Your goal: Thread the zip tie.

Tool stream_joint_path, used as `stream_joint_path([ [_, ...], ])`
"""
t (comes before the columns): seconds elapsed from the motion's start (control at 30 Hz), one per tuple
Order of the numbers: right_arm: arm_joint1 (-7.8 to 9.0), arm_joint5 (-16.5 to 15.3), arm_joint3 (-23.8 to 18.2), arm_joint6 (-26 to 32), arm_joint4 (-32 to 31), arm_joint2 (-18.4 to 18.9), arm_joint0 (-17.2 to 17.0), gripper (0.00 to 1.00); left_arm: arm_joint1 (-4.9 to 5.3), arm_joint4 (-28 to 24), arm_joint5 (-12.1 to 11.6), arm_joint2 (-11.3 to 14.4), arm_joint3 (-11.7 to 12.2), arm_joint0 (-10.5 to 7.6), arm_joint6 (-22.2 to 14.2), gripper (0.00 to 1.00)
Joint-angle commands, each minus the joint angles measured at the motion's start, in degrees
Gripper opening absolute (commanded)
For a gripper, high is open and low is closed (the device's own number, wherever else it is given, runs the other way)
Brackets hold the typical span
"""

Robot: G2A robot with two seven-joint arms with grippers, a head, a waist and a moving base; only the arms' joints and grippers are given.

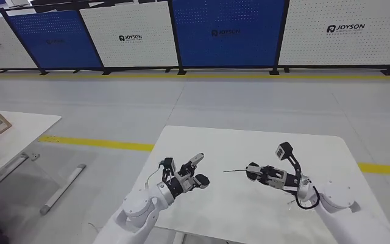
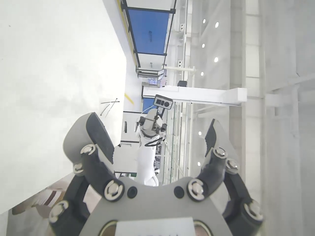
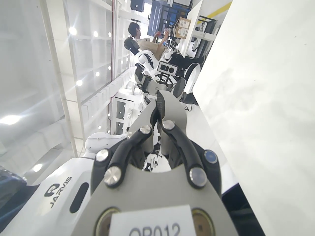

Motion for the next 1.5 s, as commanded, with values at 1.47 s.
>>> stream_joint_path([
  [1.47,-5.03,3.63,-1.17,-10.12,-2.45,-7.11,2.09,0.0,-1.86,1.63,-8.71,8.15,3.14,-3.92,13.94,1.0],
])
